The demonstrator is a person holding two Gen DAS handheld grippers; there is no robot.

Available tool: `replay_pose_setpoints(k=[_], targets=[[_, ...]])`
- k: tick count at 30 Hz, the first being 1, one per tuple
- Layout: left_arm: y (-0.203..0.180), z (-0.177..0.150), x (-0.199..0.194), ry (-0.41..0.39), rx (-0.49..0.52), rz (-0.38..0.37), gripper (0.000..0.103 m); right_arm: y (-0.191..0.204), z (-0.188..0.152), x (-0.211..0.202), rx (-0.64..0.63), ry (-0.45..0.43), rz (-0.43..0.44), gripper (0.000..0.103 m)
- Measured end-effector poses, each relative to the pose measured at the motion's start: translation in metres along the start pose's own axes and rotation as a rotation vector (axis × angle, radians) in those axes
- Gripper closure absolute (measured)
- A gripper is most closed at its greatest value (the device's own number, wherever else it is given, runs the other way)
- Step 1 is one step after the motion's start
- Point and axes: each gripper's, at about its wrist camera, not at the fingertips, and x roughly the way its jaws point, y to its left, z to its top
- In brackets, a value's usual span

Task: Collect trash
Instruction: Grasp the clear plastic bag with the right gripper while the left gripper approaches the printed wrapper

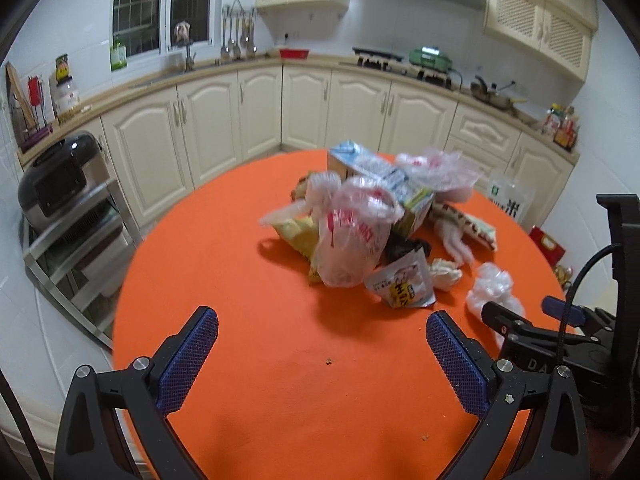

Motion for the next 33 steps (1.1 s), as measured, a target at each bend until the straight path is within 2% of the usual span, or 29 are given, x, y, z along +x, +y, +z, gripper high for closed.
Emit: replay_pose_setpoints(k=[4,7,9,10,12,17,22,29,31,32,33], targets=[[-0.005,0.002,0.020,0.031,-0.003,-0.004,0.001,-0.005,0.002,0.017,-0.002,0.026,0.008,0.015],[-0.010,0.004,0.032,0.046,0.003,-0.007,0.001,-0.007,0.003,0.026,-0.006,0.037,0.023,0.025],[-0.014,0.005,0.039,0.056,0.010,-0.012,0.001,-0.007,0.003,0.031,-0.021,0.040,0.033,0.039],[-0.017,0.005,0.042,0.061,0.013,-0.014,0.001,-0.006,0.002,0.033,-0.031,0.040,0.035,0.042],[-0.022,0.005,0.047,0.067,0.018,-0.019,0.001,-0.006,0.001,0.032,-0.053,0.014,0.041,0.060],[-0.032,0.007,0.060,0.084,0.014,-0.038,0.001,-0.016,-0.002,0.029,-0.029,-0.004,0.089,0.064],[-0.038,0.011,0.078,0.103,-0.010,-0.048,0.001,-0.044,-0.004,0.023,0.018,-0.015,0.092,0.064],[-0.047,0.016,0.110,0.137,-0.041,-0.018,0.003,-0.065,-0.004,0.014,0.055,-0.026,0.090,0.064],[-0.046,0.016,0.117,0.151,-0.052,-0.026,0.013,-0.067,-0.004,0.014,0.059,-0.026,0.092,0.064],[-0.045,0.016,0.119,0.156,-0.058,-0.028,0.012,-0.068,-0.005,0.014,0.062,-0.026,0.096,0.064],[-0.044,0.017,0.118,0.144,-0.057,-0.029,0.020,-0.068,-0.006,0.013,0.063,-0.027,0.095,0.064]])
